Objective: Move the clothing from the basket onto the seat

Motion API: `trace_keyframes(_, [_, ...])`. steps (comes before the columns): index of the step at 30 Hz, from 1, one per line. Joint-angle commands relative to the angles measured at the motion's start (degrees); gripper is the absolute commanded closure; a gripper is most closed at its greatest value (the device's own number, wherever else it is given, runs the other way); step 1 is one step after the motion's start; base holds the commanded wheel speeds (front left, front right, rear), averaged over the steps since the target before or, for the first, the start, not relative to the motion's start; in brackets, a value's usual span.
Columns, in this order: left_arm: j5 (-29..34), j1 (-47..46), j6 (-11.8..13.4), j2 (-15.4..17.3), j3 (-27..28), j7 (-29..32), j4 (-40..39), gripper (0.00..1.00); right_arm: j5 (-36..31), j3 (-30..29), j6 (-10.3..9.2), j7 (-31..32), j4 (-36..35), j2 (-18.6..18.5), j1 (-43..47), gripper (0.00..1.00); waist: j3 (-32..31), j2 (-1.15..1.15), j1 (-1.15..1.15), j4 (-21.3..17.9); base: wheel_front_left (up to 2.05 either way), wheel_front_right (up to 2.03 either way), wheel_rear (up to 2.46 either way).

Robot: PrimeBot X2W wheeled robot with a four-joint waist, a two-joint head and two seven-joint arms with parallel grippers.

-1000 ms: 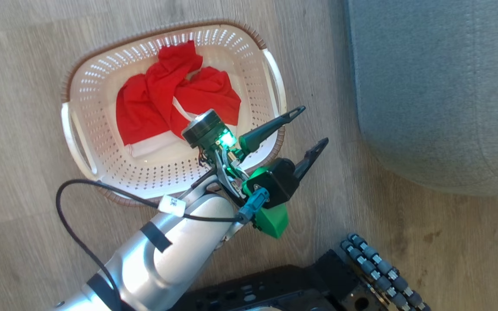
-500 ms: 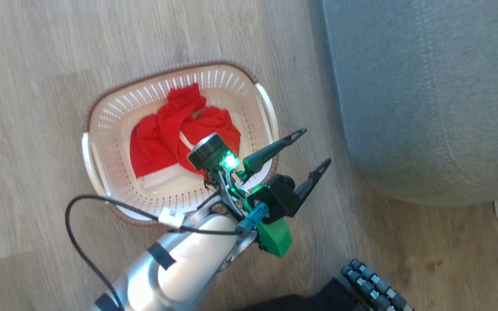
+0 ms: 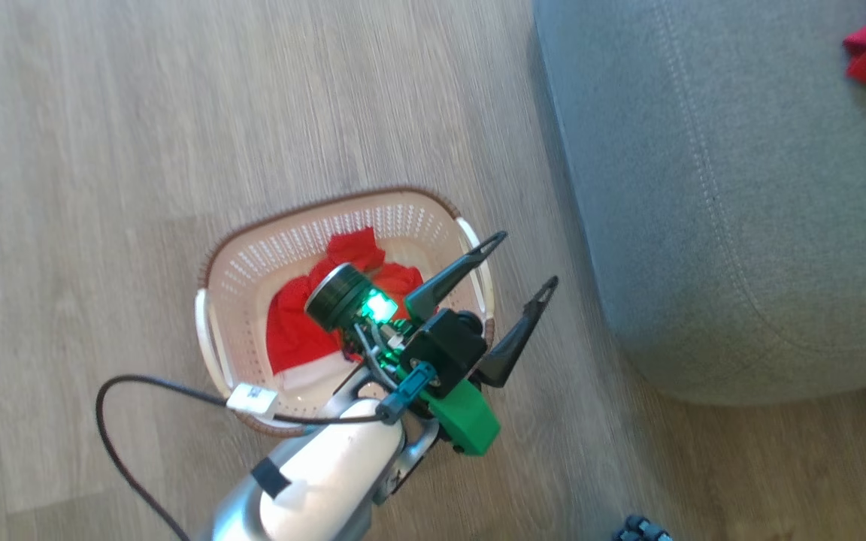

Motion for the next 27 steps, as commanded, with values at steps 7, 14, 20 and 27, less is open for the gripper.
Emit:
trace_keyframes(7, [0.0, 4.0, 1.9, -0.7, 5.1, -0.3, -2.5, 0.00, -1.2, -6.3, -0.02, -0.6, -18.5, -3.8, 8.8, 0.00, -6.9, 0.00, 0.00, 2.1, 0.00, 0.00, 0.00])
trace_keyframes(14, [-0.3, 7.9, 4.8, -0.7, 9.8, -0.3, -2.7, 0.00, -9.2, -14.8, -0.02, -0.6, -34.3, 1.2, 18.8, 0.00, -11.3, 0.00, 0.00, 4.0, 0.00, 0.00, 0.00])
trace_keyframes(20, [-0.3, 10.6, 7.5, -0.7, 15.0, -0.3, -4.3, 0.00, -11.2, -17.2, -0.02, -0.6, -44.6, 6.4, 26.2, 0.00, -14.5, 0.00, 0.00, 6.0, 0.00, 0.00, 0.00])
trace_keyframes(27, [-0.8, 13.5, 10.8, -0.7, 20.7, -0.3, -7.3, 0.00, -15.1, -21.2, -0.02, -0.6, -50.2, 12.4, 33.6, 0.00, -18.3, 0.00, 0.00, 9.0, 0.00, 0.00, 0.00])
